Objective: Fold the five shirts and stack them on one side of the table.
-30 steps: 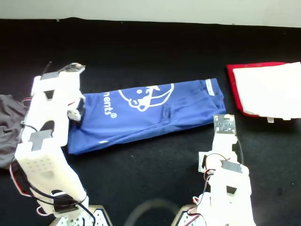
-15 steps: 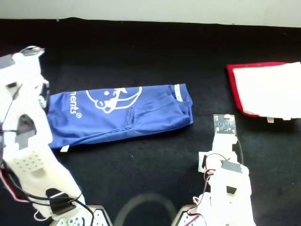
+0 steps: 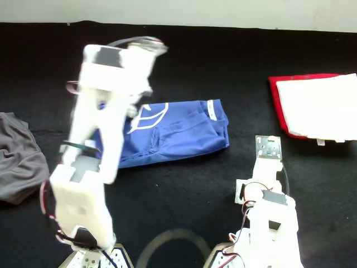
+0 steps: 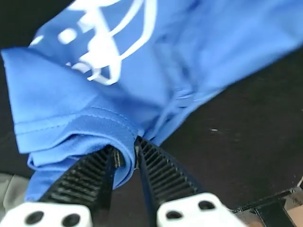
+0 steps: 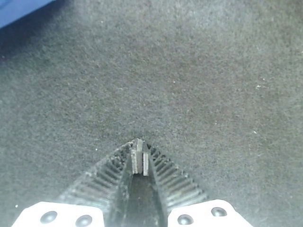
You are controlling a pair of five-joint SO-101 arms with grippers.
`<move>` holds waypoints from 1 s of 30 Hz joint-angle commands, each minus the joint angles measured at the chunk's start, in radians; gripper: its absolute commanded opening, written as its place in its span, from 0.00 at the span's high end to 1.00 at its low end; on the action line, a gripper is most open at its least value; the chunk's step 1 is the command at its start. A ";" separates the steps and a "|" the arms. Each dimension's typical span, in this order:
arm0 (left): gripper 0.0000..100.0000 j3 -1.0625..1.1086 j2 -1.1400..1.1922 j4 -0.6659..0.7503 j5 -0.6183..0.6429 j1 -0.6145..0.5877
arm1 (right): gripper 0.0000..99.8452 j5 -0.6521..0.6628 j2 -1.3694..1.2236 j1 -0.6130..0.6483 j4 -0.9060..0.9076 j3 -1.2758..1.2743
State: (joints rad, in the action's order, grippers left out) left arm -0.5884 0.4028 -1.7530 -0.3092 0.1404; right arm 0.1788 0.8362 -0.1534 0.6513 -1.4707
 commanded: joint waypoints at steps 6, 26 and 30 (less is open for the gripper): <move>0.99 -0.041 -0.061 0.232 0.012 0.300 | 0.99 -0.008 0.005 -0.179 0.039 -0.002; 0.80 -0.236 0.174 0.414 0.012 0.357 | 0.99 -0.003 0.005 -0.120 0.010 -0.012; 0.80 -0.354 0.173 0.316 0.012 0.288 | 0.99 -0.003 0.005 -0.120 0.010 -0.012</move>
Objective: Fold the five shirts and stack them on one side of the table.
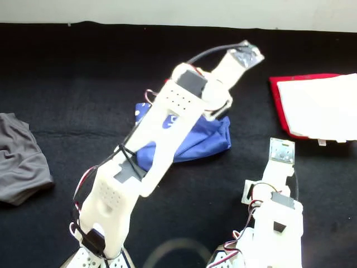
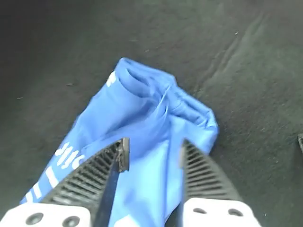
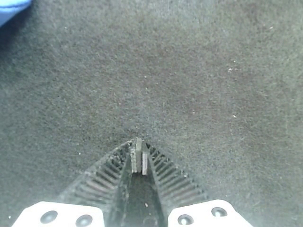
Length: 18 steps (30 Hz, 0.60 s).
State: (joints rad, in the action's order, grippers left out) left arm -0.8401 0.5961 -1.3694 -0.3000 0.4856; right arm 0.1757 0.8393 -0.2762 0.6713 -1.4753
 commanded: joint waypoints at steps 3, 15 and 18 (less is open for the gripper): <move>0.82 -0.166 -0.012 -0.143 0.003 -0.133 | 0.99 0.000 0.002 0.002 -0.010 -0.007; 0.99 0.053 0.159 -0.164 0.140 -0.188 | 0.99 0.000 0.002 0.005 -0.010 -0.007; 0.99 0.053 0.191 -0.164 0.152 -0.137 | 0.99 0.000 0.002 0.005 -0.010 -0.007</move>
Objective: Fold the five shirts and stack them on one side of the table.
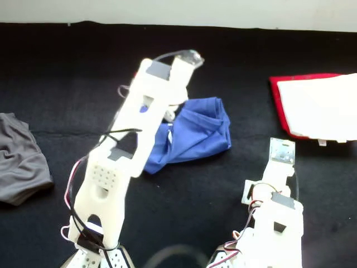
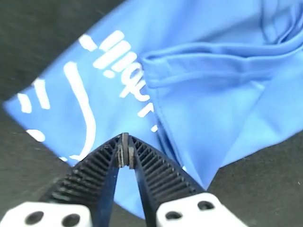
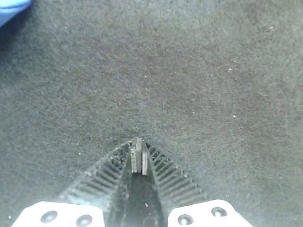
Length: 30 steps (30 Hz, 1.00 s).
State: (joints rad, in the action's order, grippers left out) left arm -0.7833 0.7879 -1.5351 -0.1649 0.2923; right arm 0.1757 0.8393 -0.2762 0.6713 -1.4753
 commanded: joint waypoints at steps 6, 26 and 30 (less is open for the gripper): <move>0.99 -0.004 0.001 0.000 0.051 0.174 | 0.99 -0.002 0.002 0.002 -0.010 -0.005; 0.99 -0.124 -0.047 -0.115 0.049 0.050 | 0.99 0.000 0.002 -0.133 0.105 0.015; 0.99 -0.131 0.073 -0.051 0.049 -0.027 | 0.99 0.000 0.002 -0.133 0.105 0.015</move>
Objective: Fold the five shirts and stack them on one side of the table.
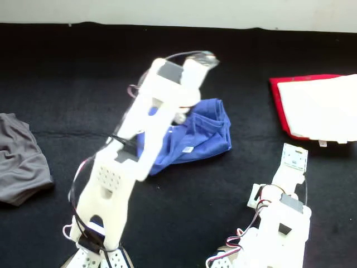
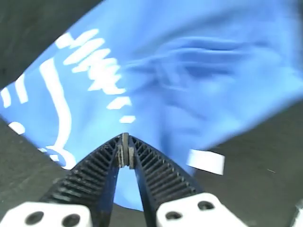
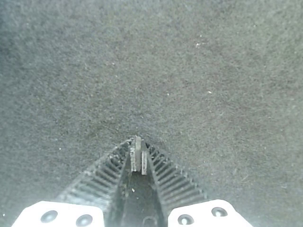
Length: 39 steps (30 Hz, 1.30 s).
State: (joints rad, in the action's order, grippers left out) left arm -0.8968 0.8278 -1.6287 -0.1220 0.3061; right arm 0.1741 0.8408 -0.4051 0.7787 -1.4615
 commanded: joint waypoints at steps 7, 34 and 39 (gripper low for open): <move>0.99 -0.018 0.097 0.086 0.008 0.015 | 0.99 0.002 0.001 -0.004 -0.002 0.001; 0.99 -0.010 -0.266 -0.025 0.083 0.199 | 0.99 0.002 0.001 -0.004 -0.002 0.001; 0.99 -0.016 -0.053 -0.026 0.084 0.186 | 0.99 0.002 0.001 -0.004 -0.002 0.001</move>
State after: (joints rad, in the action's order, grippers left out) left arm -0.8968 0.7035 -1.6502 -0.0453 0.4933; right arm 0.1741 0.8408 -0.4051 0.7787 -1.4615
